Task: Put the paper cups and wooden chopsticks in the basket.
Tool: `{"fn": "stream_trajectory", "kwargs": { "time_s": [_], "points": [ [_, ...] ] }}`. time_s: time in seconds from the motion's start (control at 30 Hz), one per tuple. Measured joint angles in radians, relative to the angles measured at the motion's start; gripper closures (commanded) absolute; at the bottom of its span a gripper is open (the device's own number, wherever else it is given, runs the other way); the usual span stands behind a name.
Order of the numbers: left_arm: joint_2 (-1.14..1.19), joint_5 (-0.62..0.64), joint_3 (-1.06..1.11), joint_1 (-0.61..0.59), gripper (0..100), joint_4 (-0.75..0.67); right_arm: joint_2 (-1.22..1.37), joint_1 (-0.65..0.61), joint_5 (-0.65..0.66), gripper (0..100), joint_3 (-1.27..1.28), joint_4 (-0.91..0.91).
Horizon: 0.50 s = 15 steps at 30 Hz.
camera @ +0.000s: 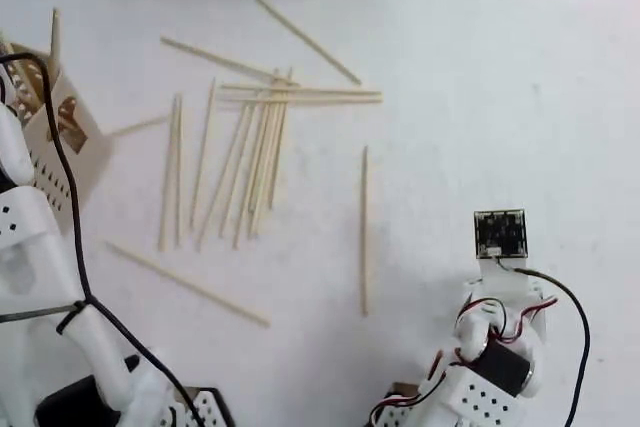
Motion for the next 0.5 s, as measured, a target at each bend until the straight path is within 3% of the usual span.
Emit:
{"fn": "stream_trajectory", "kwargs": {
  "time_s": [0.13, 0.2, 0.33, 0.5],
  "points": [
    [0.0, 0.0, 0.0, -0.006, 93, 0.011, 0.0, 0.0, 0.0, 95.4, 0.0, 0.0],
    [-0.012, 0.0, -0.008, -0.002, 93, 0.091, 0.0, 0.0, 0.0, 95.4, 0.0, 0.0],
    [-0.078, 0.0, -0.104, 0.094, 93, 0.39, 0.0, 0.0, 0.0, 95.4, 0.0, 0.0],
    [-0.149, -0.023, -0.238, 0.311, 93, 0.796, 0.0, 0.0, 0.0, 95.4, 0.0, 0.0]
  ]
}}
